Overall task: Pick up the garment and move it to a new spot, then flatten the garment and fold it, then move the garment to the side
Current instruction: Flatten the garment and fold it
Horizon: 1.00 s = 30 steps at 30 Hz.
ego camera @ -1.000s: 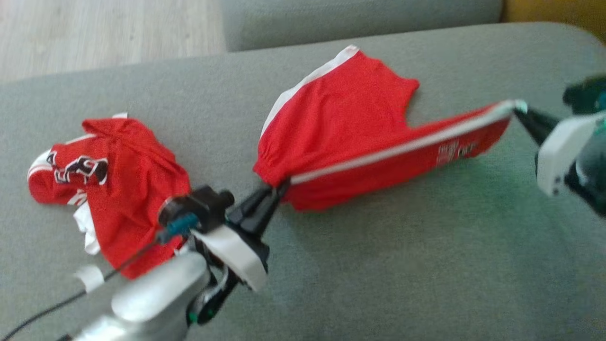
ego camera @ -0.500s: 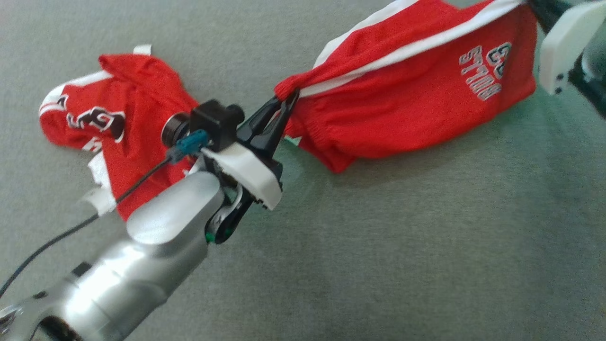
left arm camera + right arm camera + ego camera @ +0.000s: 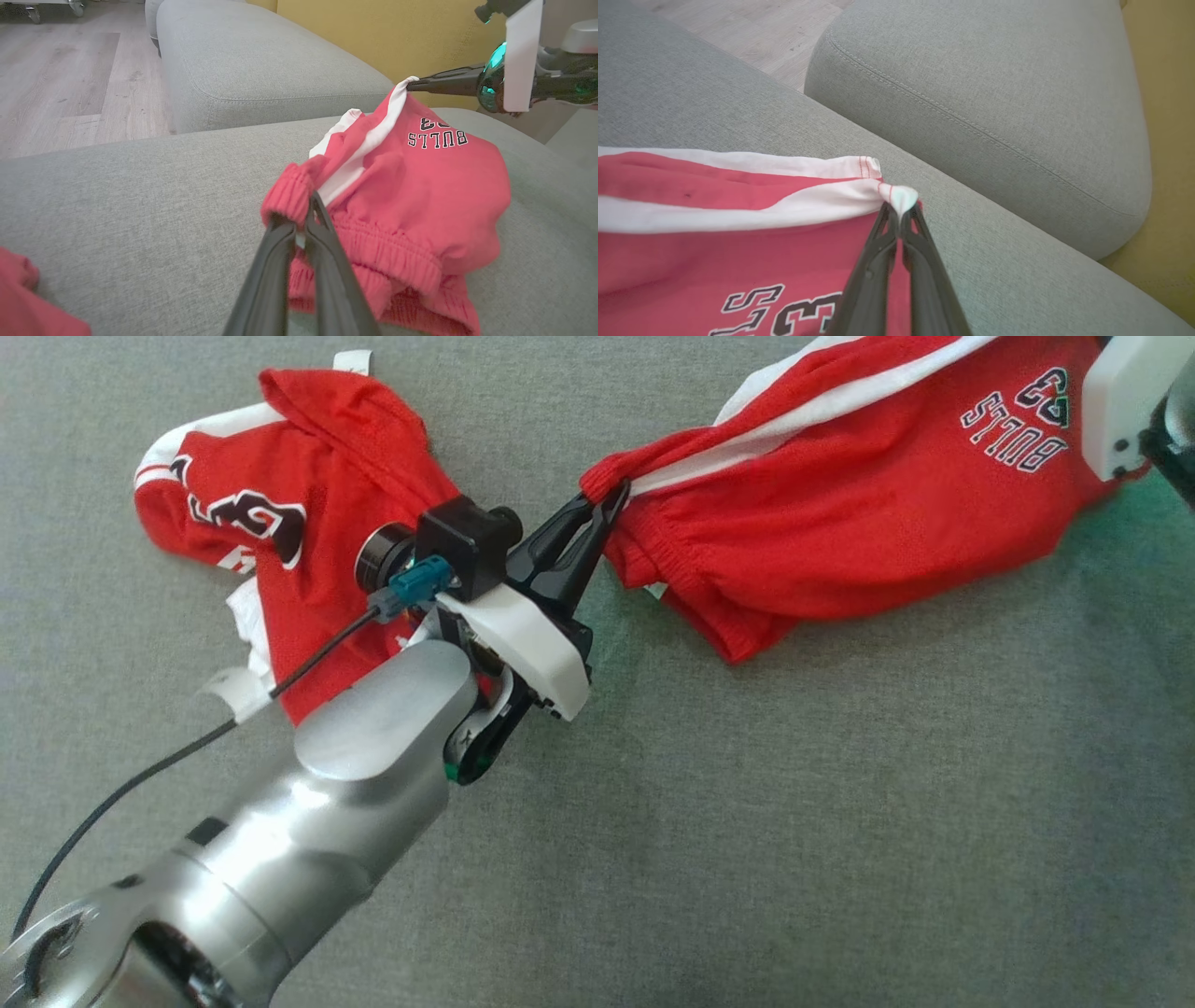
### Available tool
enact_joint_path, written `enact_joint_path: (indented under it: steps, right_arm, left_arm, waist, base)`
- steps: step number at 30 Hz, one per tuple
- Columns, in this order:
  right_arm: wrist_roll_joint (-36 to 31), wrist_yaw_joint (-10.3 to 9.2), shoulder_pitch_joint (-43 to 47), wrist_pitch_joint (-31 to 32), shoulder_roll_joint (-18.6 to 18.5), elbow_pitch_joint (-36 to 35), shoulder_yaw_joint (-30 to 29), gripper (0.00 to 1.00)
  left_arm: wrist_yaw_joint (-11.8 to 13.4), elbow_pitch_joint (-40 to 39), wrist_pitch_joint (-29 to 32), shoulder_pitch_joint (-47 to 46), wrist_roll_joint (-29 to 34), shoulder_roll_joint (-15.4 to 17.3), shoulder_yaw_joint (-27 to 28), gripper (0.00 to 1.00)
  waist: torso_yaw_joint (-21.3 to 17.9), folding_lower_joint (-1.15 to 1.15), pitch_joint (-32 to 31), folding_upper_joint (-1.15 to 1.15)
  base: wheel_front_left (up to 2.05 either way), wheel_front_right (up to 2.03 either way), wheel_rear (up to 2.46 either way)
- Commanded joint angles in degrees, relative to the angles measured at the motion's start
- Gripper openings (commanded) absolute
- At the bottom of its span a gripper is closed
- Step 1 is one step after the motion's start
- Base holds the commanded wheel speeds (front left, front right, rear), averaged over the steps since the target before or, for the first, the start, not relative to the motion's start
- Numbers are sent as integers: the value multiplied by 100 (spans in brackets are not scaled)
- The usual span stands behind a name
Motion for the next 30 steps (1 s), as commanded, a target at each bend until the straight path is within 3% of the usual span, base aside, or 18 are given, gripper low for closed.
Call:
enact_joint_path:
  steps: [1, 2, 3, 4, 5, 6, 14, 22, 30]
  right_arm:
    - [41, -5, -122, -194, 32, 24, 50, 8]
    - [54, -5, -177, -299, 42, 94, 54, 51]
    - [85, -5, -230, -394, 61, 189, 29, 100]
    - [113, -5, -266, -460, 97, 295, 14, 100]
    - [171, -5, -277, -465, 153, 410, -3, 100]
    - [259, -5, -267, -438, 230, 515, -30, 100]
    - [417, -5, -316, -950, 454, 750, 75, 100]
    - [672, -5, 39, -1778, 536, 771, 151, 100]
    - [1111, -5, 693, -2356, 717, 630, -354, 100]
  left_arm:
    - [-10, -43, -74, -258, 40, 65, 191, 0]
    - [-18, -20, -85, -276, 33, 44, 201, 0]
    - [-25, 8, -93, -294, 23, 23, 212, 0]
    - [-29, 51, -81, -300, -4, 1, 222, 0]
    - [-17, 105, -56, -301, -27, -16, 230, 42]
    - [7, 163, -27, -304, -29, -18, 223, 100]
    - [116, 358, -164, -239, -11, 104, 319, 100]
    - [324, 335, -315, 116, -79, 389, 609, 100]
    - [763, -534, -371, 974, 37, 723, 1508, 100]
  waist:
    - [18, -1, 10, 0]
    - [32, -1, 42, 0]
    - [43, -1, 66, 0]
    - [47, -1, 72, 0]
    - [43, -1, 67, 0]
    - [33, -1, 53, 0]
    - [-173, -1, -237, 0]
    - [-528, -1, -1063, 0]
    - [-902, -1, -1823, 0]
  base:
    - [0, 0, 0]
    - [0, 0, 0]
    - [0, 0, 0]
    - [0, 0, 0]
    - [0, 0, 0]
    - [0, 0, 0]
    - [0, 0, 0]
    - [0, 0, 0]
    - [0, 0, 0]
